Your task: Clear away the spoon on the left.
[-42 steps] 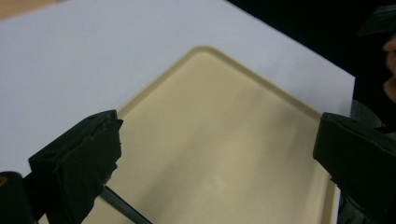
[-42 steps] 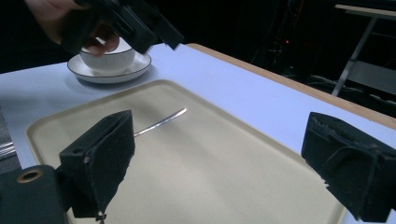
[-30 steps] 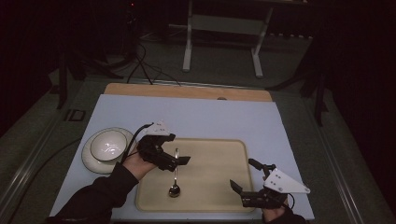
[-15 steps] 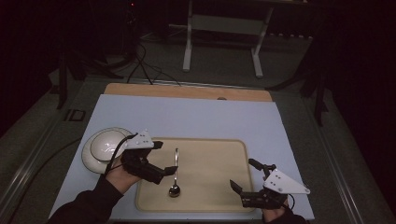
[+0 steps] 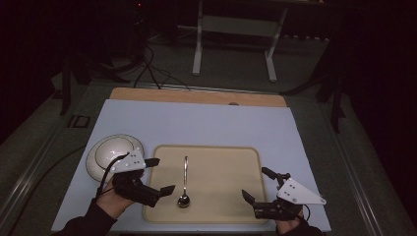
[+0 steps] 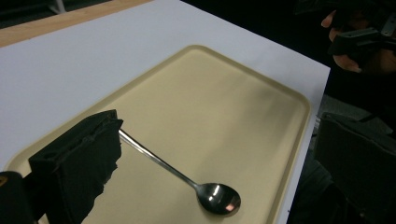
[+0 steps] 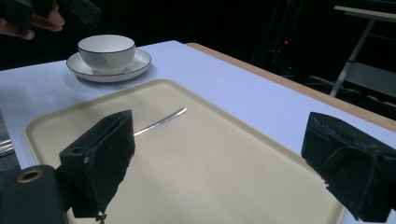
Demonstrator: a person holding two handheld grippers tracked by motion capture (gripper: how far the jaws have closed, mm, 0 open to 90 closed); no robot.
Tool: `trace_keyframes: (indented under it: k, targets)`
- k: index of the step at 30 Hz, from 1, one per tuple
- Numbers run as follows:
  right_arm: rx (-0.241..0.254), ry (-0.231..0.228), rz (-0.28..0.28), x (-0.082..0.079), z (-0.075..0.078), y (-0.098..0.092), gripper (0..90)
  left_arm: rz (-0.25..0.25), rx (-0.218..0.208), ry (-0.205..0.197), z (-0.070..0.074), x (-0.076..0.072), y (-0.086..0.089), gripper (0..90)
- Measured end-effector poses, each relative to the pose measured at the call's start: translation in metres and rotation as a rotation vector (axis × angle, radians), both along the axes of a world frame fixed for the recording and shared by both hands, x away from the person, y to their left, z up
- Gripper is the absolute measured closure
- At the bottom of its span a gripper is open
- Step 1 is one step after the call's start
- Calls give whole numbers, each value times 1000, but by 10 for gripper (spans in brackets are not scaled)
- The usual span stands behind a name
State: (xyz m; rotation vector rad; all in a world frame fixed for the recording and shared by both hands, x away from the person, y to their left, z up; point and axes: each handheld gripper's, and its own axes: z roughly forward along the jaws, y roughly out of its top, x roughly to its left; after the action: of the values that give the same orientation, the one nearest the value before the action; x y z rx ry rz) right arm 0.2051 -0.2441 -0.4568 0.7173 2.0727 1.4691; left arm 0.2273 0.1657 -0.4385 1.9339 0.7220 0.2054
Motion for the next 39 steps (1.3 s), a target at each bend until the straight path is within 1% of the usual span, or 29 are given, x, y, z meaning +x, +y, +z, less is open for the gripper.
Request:
trace_keyframes:
  k: [2,3,6,7,9,10,11,12,15,18,19,20,21,22,24,25,26,30,32,33,35,38,39]
  targets:
    - [-2,-3,-2,0,0,0,98,10,-1,7,-8,-5,4,19]
    - [-2,-3,-2,0,0,0,98,10,-1,7,-8,-5,4,19]
    - [-1,0,-1,0,0,0,98,29,-10,9,-18,-9,8,19]
    - [-1,-1,-1,0,0,0,98,34,-6,6,-21,-10,8,19]
    - [-1,-2,-2,0,0,0,98,44,8,-13,-26,-12,9,19]
    - [-1,-3,-2,0,0,0,98,52,19,-16,-32,-13,8,19]
    - [-1,-1,-3,0,0,0,98,52,19,-16,-32,-13,8,19]
    - [-1,-1,-3,0,0,0,98,59,23,-22,-35,-14,8,19]
    - [-3,-1,-2,0,0,0,98,62,46,-10,-44,-14,6,19]
    - [-3,-1,-3,1,-1,0,98,64,44,-2,-51,-13,4,19]
    - [-4,-1,-5,1,-1,0,98,70,49,-10,-54,-13,2,19]
    - [-4,-1,-5,1,-1,0,98,70,49,-10,-54,-13,2,19]
    - [-10,-2,-11,1,-1,0,98,78,70,-26,-57,-13,0,19]
    - [-13,-2,-9,1,-1,1,98,78,70,-26,-57,-13,0,19]
    - [-18,1,-11,1,-2,1,98,96,73,-42,-60,-13,-3,19]
    - [-18,1,-11,1,-2,1,98,96,73,-42,-60,-13,-3,19]
    - [-25,4,-11,2,-3,2,98,110,62,-54,-62,-12,-4,19]
    - [-17,8,-10,2,-3,0,98,120,62,-59,-64,-9,-4,20]
    - [-16,9,-14,3,-3,0,98,143,64,-63,-66,-5,-4,20]
    - [-16,10,-14,3,-3,0,98,143,64,-63,-66,-5,-4,20]
    - [-19,12,-14,3,-3,0,98,161,64,-72,-66,-1,-6,20]
    - [-19,12,-14,4,-4,0,98,165,66,-77,-66,1,-8,20]
    - [-19,13,-16,4,-4,0,98,170,55,-84,-65,3,-9,20]
